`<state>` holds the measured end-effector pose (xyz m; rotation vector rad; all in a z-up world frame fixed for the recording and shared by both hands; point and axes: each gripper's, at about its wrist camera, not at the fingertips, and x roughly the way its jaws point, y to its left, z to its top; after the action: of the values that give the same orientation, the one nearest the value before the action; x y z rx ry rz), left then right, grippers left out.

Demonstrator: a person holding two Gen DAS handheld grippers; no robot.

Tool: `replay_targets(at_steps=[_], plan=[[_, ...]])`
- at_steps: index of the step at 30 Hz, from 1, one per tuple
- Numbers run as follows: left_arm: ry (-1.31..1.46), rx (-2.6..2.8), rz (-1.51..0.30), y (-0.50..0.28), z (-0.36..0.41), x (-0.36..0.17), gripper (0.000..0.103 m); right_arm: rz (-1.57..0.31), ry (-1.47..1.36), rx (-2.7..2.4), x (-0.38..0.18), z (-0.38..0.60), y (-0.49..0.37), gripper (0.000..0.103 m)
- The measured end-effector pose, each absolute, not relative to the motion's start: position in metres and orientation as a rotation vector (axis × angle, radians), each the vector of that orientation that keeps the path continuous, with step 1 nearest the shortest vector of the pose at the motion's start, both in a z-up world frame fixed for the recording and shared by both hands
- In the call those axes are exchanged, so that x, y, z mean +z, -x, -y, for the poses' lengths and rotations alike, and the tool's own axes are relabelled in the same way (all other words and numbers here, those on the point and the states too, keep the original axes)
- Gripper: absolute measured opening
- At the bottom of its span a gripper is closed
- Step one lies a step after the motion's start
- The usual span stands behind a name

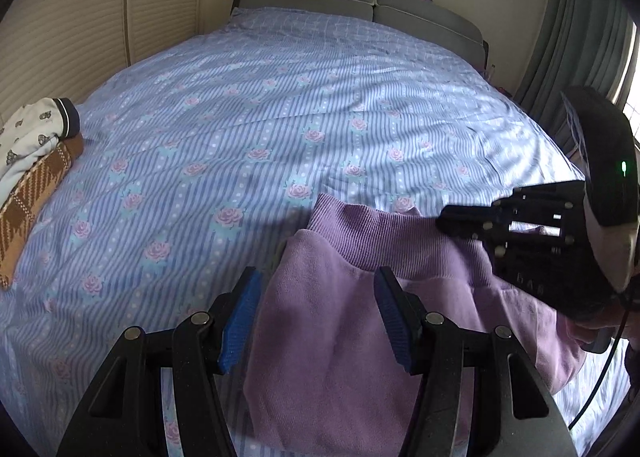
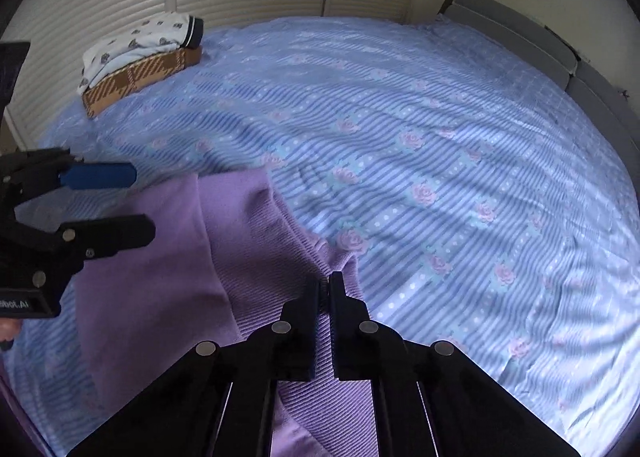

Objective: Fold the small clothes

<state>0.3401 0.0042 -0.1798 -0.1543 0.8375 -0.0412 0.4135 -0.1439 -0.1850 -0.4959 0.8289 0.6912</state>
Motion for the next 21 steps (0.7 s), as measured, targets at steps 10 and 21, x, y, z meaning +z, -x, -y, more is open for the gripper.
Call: replay_targets(at_steps=[10, 21], plan=[[0.151, -0.061, -0.848, -0.346, 0.002, -0.186, 0.058, -0.907, 0.432, 0.662, -0.204, 0.143, -0.431, 0.007], [0.171, -0.099, -0.825, -0.336, 0.047, -0.174, 0.062, -0.883, 0.462, 0.602, -0.173, 0.217, -0.4, 0.038]])
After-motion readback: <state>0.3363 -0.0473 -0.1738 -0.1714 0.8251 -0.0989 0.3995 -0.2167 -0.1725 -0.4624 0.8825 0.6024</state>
